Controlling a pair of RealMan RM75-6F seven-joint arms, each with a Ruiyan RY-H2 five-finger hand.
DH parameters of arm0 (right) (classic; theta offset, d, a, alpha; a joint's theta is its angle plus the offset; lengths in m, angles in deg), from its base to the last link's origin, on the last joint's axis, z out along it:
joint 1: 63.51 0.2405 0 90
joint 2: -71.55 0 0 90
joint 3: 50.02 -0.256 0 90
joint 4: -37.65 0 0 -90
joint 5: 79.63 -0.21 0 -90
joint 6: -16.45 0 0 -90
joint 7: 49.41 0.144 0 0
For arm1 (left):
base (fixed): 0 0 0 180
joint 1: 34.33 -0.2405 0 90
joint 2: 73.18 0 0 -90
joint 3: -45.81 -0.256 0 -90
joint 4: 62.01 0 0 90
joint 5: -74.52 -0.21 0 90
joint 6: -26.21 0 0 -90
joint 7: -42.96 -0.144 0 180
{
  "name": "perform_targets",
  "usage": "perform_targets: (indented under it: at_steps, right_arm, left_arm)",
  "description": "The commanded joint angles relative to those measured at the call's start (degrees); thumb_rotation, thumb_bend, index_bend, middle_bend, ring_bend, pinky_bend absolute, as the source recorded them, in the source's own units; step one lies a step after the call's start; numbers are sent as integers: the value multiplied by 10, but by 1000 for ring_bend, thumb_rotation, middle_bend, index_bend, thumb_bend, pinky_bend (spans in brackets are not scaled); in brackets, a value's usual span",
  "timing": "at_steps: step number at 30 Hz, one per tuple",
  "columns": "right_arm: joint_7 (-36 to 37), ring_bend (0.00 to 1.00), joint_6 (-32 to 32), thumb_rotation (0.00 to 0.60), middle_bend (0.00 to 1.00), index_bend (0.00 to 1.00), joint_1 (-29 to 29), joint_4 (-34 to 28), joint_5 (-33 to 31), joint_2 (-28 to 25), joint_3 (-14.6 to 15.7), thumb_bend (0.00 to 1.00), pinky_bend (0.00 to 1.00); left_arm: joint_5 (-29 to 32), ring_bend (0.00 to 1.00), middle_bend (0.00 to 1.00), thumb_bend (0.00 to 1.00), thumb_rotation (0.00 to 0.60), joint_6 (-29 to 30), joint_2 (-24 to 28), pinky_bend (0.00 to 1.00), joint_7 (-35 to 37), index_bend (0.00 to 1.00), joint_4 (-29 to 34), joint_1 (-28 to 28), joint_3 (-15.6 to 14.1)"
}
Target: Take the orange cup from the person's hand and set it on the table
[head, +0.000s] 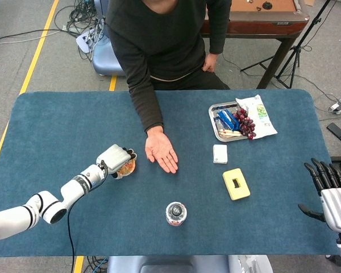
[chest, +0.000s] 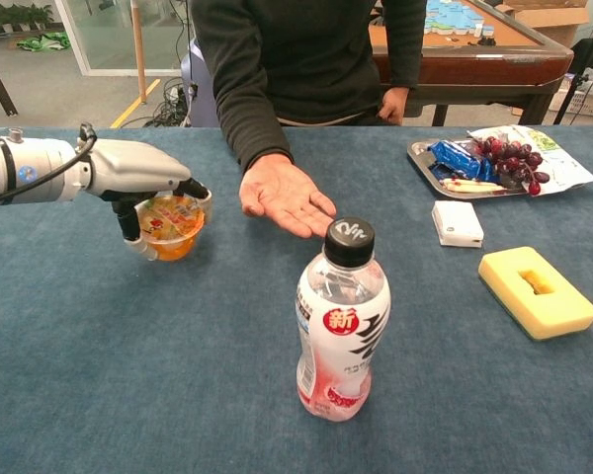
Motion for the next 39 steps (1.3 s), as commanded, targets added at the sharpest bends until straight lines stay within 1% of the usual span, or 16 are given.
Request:
perform_targets:
  at_steps: [1,3,5,8,12,17,19,24,25,33,37,39]
  right_arm:
    - [-1,0,2,600,0,0,2,0,2,0,0,51,57]
    - [-2,0,3,600,0,0,3,-1,3,-1,-1,51,57]
    - [-2,0,3,600,0,0,4,-1,2,-1,-1,51,57]
    - [-2,0,4,600,0,0,4,-2,2,-1,-2,51,57]
    - [-1,0,4,600,0,0,4,-1,0,-2,-2,51,57]
    - [0,0,7,600,0,0,6,1,0,-1,-2,51,57]
    - [1,0,10,600,0,0,7,3,-1,-1,-2,51,57]
    - [5,0,14,600,0,0,9,5,-4,-1,-2,51,57]
    - [6,0,17,600,0,0,10,6,-4,-1,-2,51,57]
    - [16,0,29,600,0,0,19,8,3,-1,0,59,57]
    - [26,0,30,600,0,0,22,9,8,-2,2,61,57]
    - [29,0,30,600,0,0,22,10,9,-2,2,61,57]
  left_arm:
    - [5,295,194,189,600,-7,-5,524,-3,218,-7,-3,-1]
    - [10,220,98,189,600,-9,-6,474,-3,122,-7,-5,2]
    - [17,114,11,189,600,-10,-2,395,-3,21,-1,-8,6]
    - [23,27,0,189,600,-10,10,304,-10,0,14,-10,9]
    - [23,20,0,189,600,17,43,274,-21,0,54,-23,14]
    - [26,25,0,189,600,61,81,267,-19,0,99,-48,24]
    - [25,26,0,189,600,102,100,267,-19,0,122,-72,27]
    - [49,26,0,188,600,168,131,267,-38,0,168,-121,28]
    - [58,26,0,189,600,197,140,267,-50,0,184,-142,26]
    - [93,22,0,189,600,345,159,249,-109,0,265,-252,12]
    - [86,21,0,189,600,403,160,222,-130,0,280,-301,-5]
    - [82,21,0,189,600,428,161,215,-129,0,289,-327,-13]
